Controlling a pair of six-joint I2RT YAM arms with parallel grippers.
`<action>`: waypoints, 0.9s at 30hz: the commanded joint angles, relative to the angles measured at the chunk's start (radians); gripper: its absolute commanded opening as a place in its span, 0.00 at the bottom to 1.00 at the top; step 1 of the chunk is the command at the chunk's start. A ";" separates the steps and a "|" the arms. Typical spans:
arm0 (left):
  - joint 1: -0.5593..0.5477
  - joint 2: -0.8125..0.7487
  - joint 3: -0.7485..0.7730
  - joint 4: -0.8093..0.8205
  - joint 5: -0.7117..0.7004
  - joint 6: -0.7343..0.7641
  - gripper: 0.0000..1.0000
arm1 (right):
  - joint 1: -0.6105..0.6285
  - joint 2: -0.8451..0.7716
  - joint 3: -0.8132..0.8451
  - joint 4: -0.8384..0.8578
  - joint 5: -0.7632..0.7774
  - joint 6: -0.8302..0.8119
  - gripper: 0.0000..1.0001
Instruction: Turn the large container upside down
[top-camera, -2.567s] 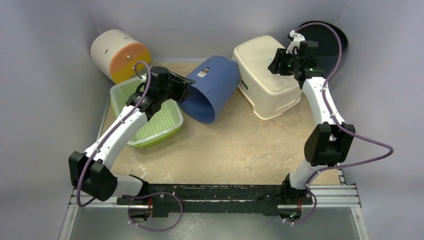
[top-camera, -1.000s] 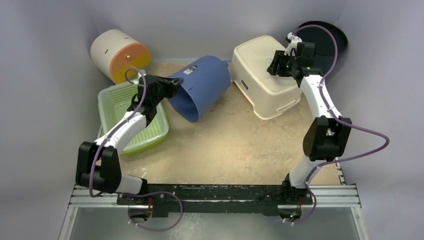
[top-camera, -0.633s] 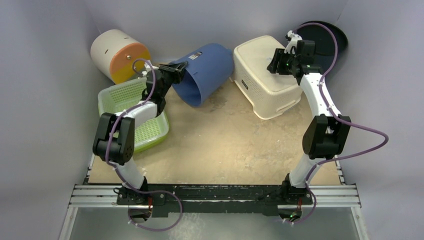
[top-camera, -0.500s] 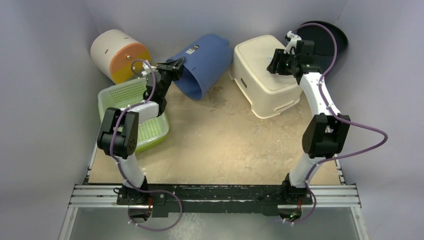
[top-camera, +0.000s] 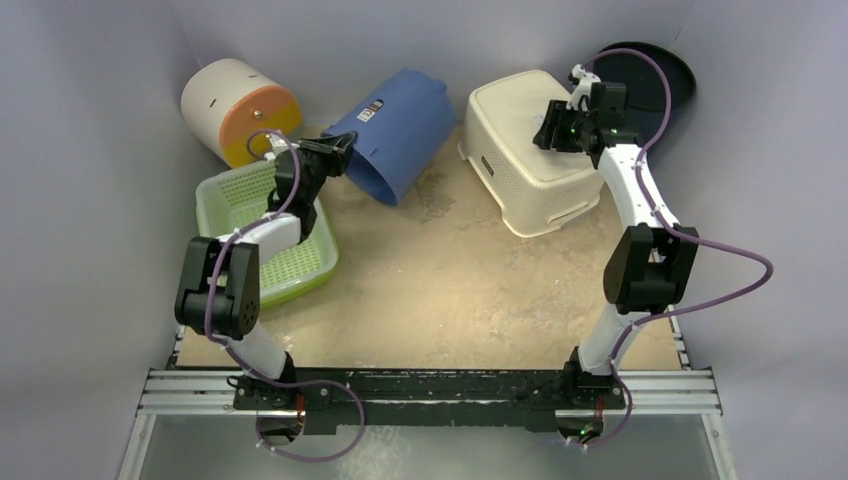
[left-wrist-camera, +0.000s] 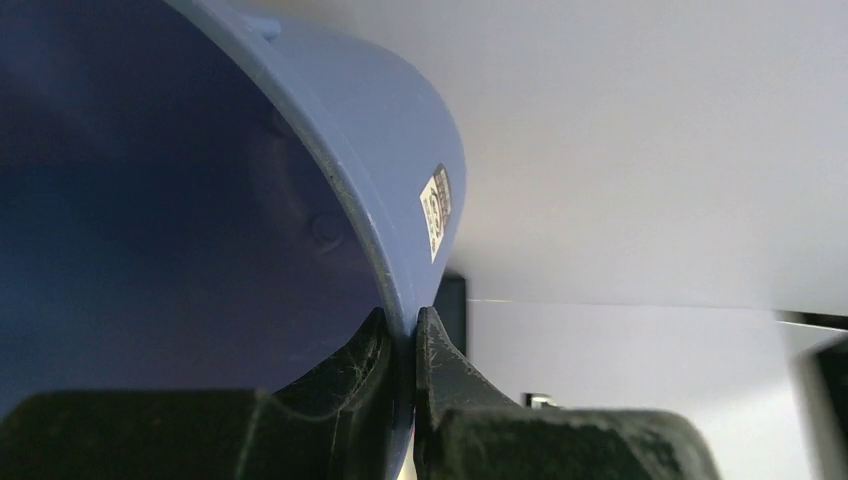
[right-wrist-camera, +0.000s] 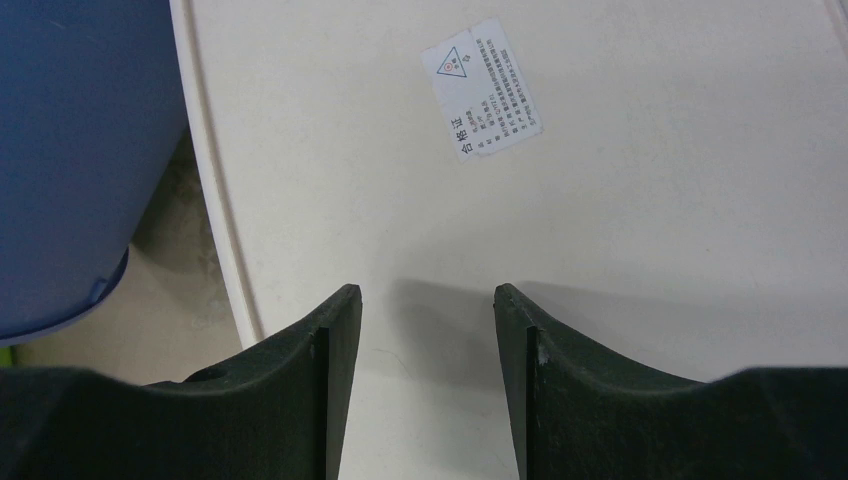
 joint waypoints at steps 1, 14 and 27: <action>0.027 -0.073 0.134 -0.590 -0.011 0.314 0.00 | -0.004 0.009 0.031 0.007 -0.001 -0.010 0.55; 0.086 -0.063 0.058 -0.403 0.084 0.236 0.00 | -0.003 0.012 0.013 0.022 -0.019 -0.006 0.55; -0.050 0.343 0.301 0.861 0.018 -0.401 0.00 | -0.003 0.017 0.031 0.007 -0.014 -0.005 0.54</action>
